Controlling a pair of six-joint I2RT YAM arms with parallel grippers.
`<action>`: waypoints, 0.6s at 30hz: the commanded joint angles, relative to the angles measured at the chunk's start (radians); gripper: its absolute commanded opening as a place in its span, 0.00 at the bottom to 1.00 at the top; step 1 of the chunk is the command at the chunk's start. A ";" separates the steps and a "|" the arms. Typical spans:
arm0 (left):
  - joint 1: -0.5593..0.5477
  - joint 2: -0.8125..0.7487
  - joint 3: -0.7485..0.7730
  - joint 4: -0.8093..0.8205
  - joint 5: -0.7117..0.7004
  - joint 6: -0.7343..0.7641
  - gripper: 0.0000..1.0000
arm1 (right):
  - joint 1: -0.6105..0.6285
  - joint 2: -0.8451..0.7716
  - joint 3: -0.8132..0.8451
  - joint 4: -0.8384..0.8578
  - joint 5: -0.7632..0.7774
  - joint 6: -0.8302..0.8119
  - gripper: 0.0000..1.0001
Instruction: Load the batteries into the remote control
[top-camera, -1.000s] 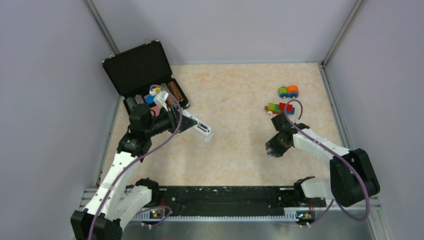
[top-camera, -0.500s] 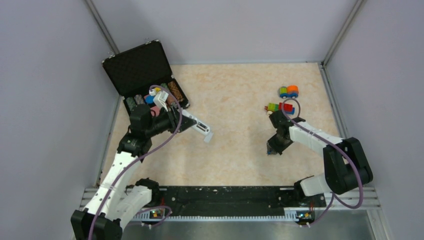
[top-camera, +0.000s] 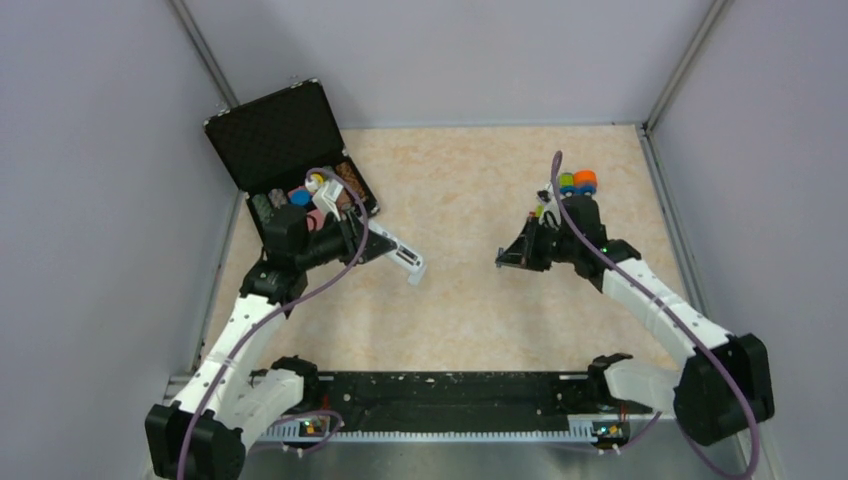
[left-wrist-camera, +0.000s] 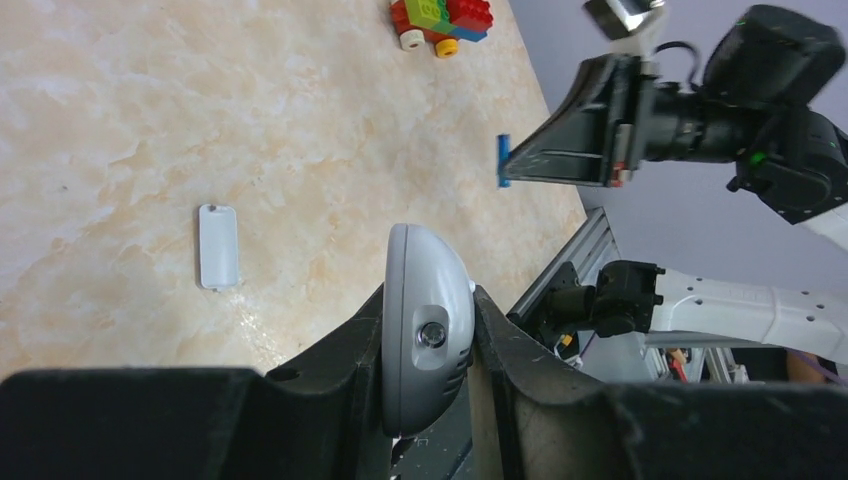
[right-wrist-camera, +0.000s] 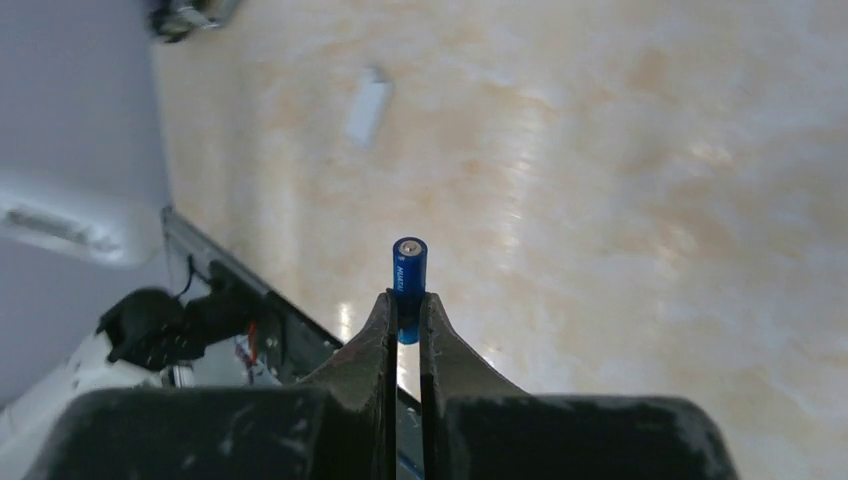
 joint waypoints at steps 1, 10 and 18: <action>0.004 0.042 0.051 0.083 0.068 0.004 0.00 | 0.015 -0.117 0.047 0.288 -0.458 -0.257 0.00; 0.004 0.174 0.130 0.086 0.211 -0.007 0.00 | 0.226 -0.237 0.169 0.241 -0.610 -0.644 0.03; -0.004 0.191 0.124 0.216 0.347 -0.037 0.00 | 0.244 -0.322 0.173 0.278 -0.468 -0.710 0.04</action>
